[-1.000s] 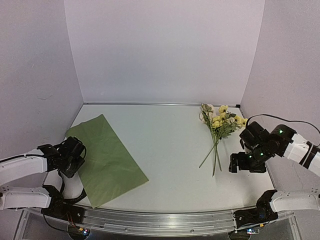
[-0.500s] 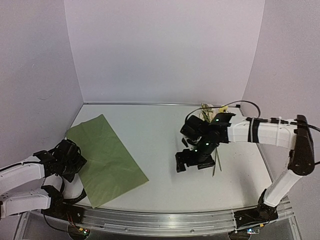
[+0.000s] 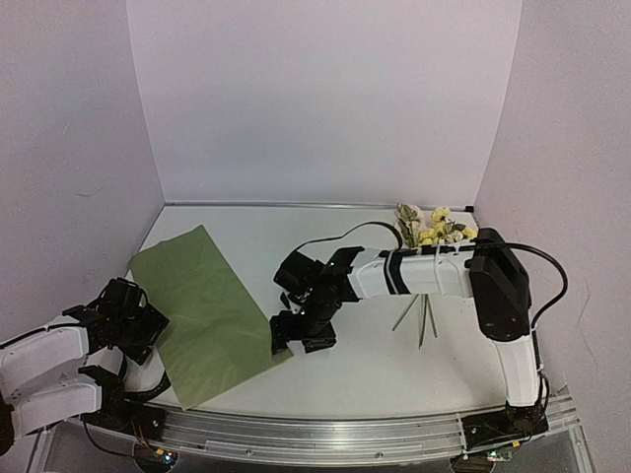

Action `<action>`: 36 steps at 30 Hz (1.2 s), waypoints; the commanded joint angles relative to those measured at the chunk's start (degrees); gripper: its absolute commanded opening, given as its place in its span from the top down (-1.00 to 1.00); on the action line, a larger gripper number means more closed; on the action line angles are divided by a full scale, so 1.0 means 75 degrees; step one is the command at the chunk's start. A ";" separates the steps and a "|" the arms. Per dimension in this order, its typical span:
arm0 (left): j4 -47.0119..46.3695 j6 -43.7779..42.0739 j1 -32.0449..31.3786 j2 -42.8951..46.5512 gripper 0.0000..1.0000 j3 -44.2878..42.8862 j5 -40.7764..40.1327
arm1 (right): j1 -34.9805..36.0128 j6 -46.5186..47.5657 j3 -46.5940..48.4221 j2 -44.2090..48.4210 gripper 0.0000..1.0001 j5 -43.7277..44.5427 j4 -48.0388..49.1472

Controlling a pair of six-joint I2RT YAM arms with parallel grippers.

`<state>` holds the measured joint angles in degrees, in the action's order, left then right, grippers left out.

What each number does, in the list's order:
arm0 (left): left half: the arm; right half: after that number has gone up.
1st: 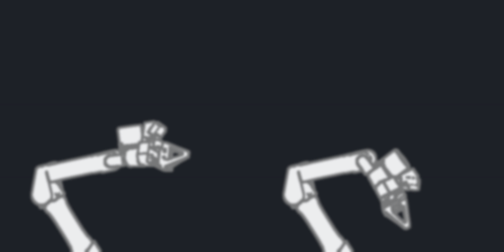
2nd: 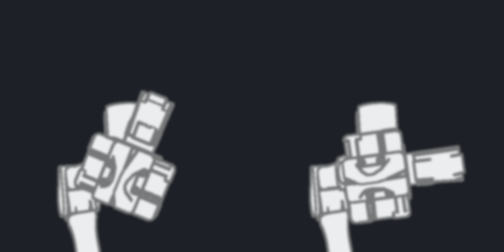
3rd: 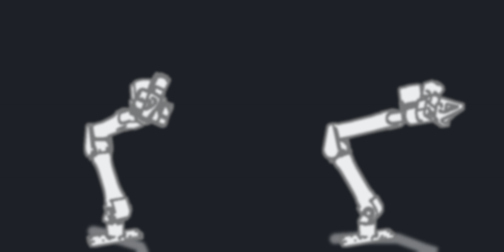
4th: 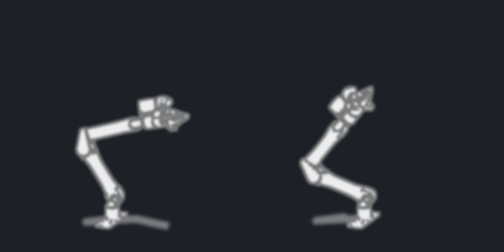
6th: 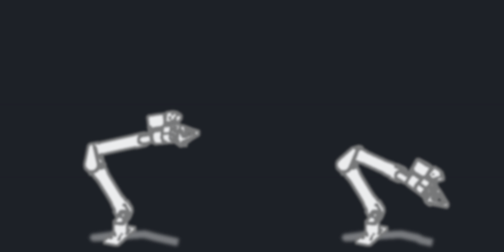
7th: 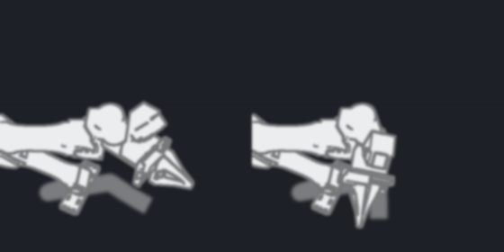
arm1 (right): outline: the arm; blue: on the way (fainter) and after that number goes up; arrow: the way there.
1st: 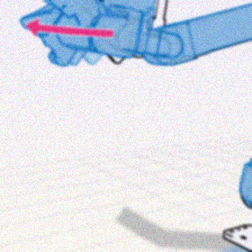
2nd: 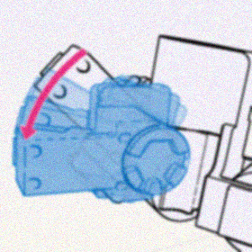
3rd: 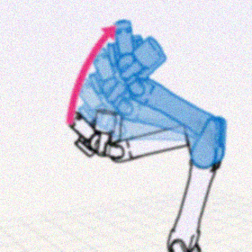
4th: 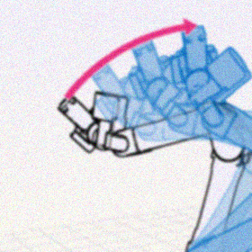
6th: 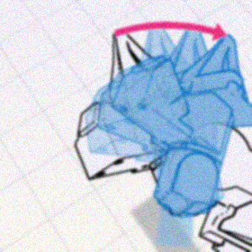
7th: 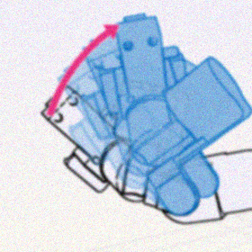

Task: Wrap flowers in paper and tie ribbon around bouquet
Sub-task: Pick up the folded wrapping paper from the corner of the board.

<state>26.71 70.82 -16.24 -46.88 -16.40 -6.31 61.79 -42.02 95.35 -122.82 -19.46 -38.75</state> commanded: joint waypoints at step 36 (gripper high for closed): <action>0.0803 -0.1599 0.0291 -0.0165 0.96 -0.1344 0.0373 | 0.0078 -0.0520 0.1320 -0.1397 0.30 -0.0152 0.0128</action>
<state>30.67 63.78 -14.24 -47.89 -21.08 -1.56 62.35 -46.14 104.79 -133.51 -20.96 -37.10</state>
